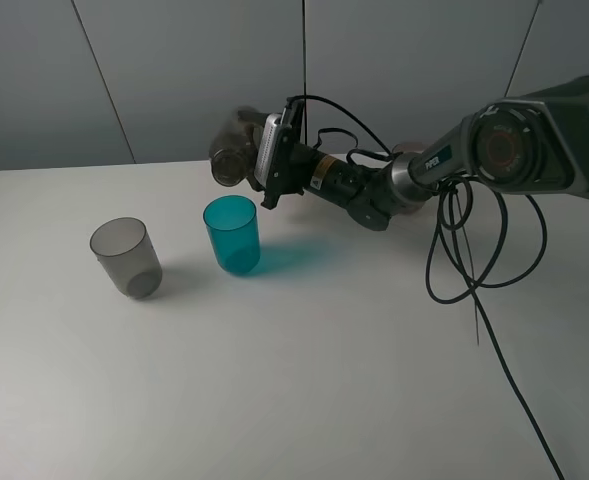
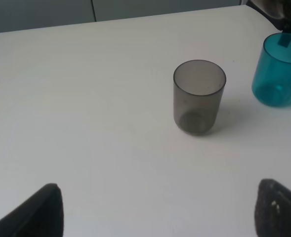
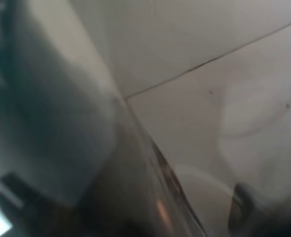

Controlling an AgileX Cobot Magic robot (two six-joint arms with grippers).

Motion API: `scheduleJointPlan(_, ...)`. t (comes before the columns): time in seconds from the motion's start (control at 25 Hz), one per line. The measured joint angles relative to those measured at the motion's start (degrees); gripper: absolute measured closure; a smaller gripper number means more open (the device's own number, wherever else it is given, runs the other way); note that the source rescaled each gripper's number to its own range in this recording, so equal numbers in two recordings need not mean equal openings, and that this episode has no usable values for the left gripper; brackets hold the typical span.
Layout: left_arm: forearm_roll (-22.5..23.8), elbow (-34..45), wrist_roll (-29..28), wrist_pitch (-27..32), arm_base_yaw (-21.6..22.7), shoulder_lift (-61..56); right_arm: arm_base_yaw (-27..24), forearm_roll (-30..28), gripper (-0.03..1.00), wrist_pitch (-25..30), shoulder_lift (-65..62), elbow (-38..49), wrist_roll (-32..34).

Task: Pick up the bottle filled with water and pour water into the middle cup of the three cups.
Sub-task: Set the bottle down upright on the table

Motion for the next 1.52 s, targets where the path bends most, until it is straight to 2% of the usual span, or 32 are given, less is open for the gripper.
scheduleJointPlan(1.52, 0.00, 0.00, -0.12, 0.00, 0.00, 0.00, 0.00, 0.44, 0.78, -1.22, 0.04, 0.00, -10.07)
